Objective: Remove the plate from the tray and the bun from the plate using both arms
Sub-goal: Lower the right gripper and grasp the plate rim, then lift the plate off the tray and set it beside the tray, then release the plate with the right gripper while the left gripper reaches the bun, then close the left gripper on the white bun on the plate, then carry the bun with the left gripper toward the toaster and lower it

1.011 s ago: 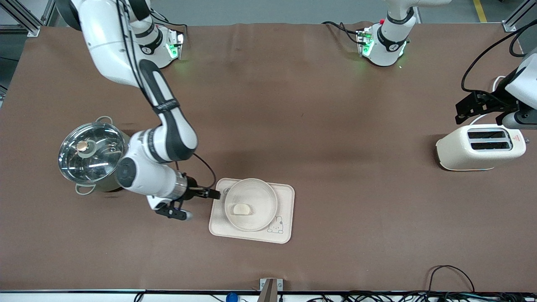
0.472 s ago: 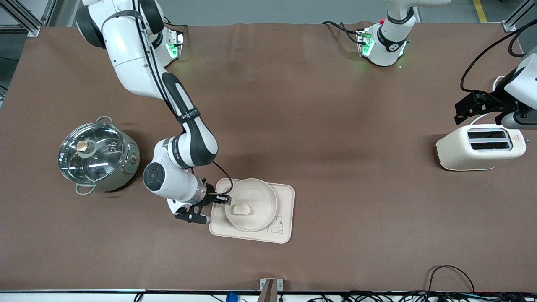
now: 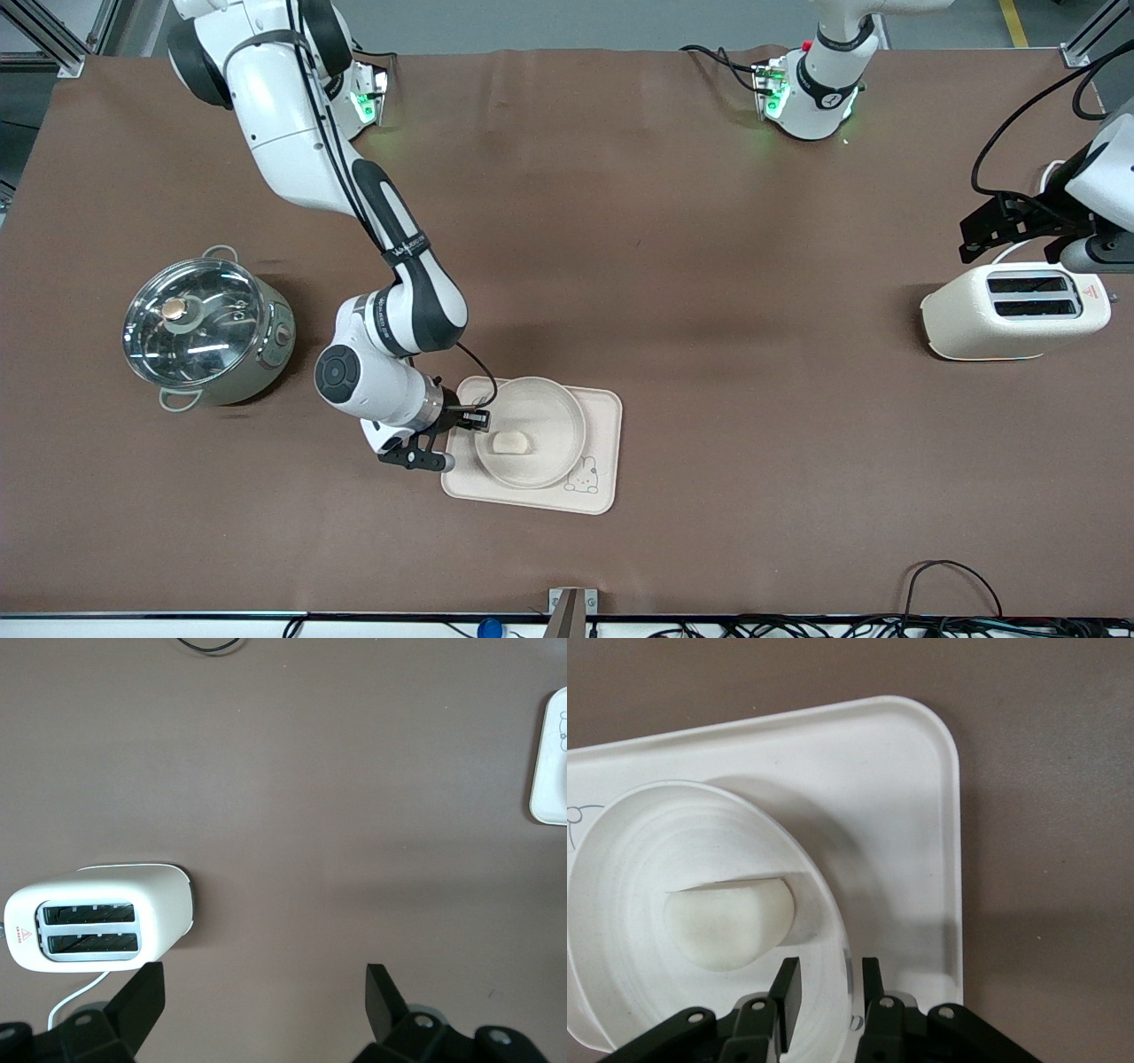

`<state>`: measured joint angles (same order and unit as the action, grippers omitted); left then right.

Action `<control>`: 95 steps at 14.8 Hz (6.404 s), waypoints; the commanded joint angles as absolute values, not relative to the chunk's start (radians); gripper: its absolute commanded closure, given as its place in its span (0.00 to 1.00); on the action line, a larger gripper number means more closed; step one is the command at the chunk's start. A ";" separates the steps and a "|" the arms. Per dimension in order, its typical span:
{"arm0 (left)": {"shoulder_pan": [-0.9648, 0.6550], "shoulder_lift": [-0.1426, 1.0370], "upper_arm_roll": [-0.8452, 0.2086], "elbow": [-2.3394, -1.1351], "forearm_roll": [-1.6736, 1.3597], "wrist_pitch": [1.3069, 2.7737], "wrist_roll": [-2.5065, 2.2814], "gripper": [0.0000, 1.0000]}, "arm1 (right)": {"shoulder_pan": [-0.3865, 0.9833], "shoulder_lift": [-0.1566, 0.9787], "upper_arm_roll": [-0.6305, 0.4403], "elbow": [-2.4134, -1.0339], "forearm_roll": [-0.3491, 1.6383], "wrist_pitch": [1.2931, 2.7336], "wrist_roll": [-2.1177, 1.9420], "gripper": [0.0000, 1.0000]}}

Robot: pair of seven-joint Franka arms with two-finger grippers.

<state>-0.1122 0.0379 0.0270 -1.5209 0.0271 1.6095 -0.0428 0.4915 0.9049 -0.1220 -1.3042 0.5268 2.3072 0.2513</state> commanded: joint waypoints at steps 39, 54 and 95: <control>-0.121 0.046 -0.035 -1.503 -0.112 1.578 -0.182 0.00 | 0.664 0.460 -0.081 -2.079 0.701 2.582 -0.058 0.10; -0.613 0.612 -0.247 -1.509 0.205 2.259 -1.132 0.00 | 0.161 0.183 -0.146 -1.674 0.274 1.570 -0.106 0.00; 0.040 0.551 -0.382 -1.754 0.140 2.305 -0.270 1.00 | 0.037 -0.137 -0.121 -1.643 -0.023 1.460 -0.137 0.00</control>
<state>-0.0256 0.5565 -0.3491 -1.6549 0.1553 2.1972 -0.3431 0.0487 -0.1372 -0.1259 -1.6464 -0.0223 1.4609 -0.1238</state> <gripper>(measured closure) 0.925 0.000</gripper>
